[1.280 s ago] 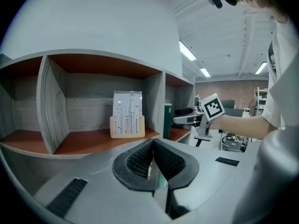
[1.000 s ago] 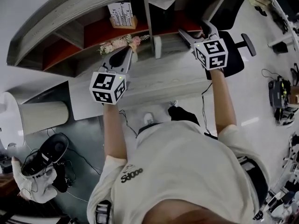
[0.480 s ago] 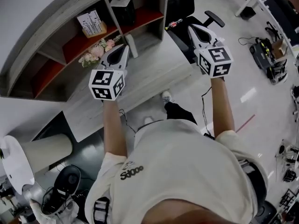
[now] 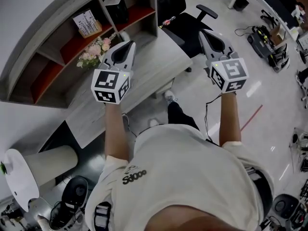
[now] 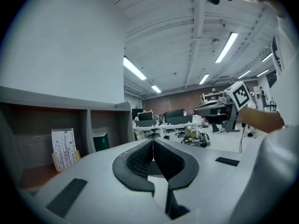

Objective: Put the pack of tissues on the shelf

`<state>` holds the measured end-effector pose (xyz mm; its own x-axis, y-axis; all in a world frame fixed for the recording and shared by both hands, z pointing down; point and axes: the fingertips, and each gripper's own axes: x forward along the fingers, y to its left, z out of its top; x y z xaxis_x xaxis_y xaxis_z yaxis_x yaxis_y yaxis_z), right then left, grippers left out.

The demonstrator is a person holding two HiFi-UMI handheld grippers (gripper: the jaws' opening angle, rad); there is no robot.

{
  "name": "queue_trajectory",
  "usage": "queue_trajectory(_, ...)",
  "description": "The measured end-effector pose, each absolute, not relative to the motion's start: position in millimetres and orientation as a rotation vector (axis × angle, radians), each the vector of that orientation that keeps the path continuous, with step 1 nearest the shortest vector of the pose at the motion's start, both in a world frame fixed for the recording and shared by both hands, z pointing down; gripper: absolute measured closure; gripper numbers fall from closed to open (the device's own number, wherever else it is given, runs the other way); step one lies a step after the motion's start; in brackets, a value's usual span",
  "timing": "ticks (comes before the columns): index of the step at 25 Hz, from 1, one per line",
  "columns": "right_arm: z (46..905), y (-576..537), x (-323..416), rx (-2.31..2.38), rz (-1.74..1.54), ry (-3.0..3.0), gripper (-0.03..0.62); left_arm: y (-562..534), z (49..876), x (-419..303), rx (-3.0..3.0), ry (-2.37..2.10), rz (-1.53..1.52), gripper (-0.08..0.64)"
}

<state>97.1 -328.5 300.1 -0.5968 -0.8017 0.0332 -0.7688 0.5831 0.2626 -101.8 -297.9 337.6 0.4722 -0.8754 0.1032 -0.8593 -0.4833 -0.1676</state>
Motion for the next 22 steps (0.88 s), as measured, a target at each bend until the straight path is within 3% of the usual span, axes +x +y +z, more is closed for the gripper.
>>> queue_trajectory(22, 302.7, -292.6, 54.8, 1.23, -0.401, -2.649, 0.586, -266.5, 318.9, -114.2, -2.555, 1.502, -0.293, 0.541)
